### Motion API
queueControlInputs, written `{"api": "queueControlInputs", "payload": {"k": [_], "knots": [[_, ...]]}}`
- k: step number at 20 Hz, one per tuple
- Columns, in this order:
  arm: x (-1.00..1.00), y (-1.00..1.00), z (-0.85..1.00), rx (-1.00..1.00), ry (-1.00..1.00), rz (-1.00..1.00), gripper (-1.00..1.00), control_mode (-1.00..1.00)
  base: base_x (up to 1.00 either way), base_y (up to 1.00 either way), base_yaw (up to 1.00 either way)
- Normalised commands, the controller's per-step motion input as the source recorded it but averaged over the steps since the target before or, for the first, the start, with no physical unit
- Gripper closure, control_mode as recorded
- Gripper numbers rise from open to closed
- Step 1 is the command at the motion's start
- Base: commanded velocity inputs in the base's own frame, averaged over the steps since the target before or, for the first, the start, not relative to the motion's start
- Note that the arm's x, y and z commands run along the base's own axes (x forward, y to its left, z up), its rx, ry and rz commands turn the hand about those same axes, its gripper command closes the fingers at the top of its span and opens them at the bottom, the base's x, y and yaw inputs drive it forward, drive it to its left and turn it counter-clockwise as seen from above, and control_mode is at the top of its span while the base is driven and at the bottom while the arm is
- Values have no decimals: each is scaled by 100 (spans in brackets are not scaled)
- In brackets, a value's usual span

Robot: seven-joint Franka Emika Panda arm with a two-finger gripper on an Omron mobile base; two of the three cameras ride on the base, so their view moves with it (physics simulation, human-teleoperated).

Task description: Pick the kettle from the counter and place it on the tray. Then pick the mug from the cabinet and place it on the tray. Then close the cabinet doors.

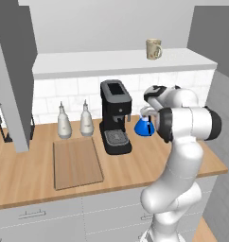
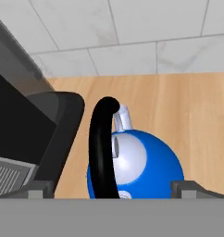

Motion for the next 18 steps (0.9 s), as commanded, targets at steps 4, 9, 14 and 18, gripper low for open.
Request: {"api": "queueControlInputs", "payload": {"k": [4, 9, 14, 18], "knots": [[24, 0, -17, 0, 0, 0, -100, -100, 0, 0, 0], [22, 0, -15, 0, 0, 0, -100, -100, 0, 0, 0], [6, 0, -4, 0, -2, 0, 100, -100, 0, 0, 0], [-15, 1, -10, 0, -2, 0, 100, -100, 0, 0, 0]]}}
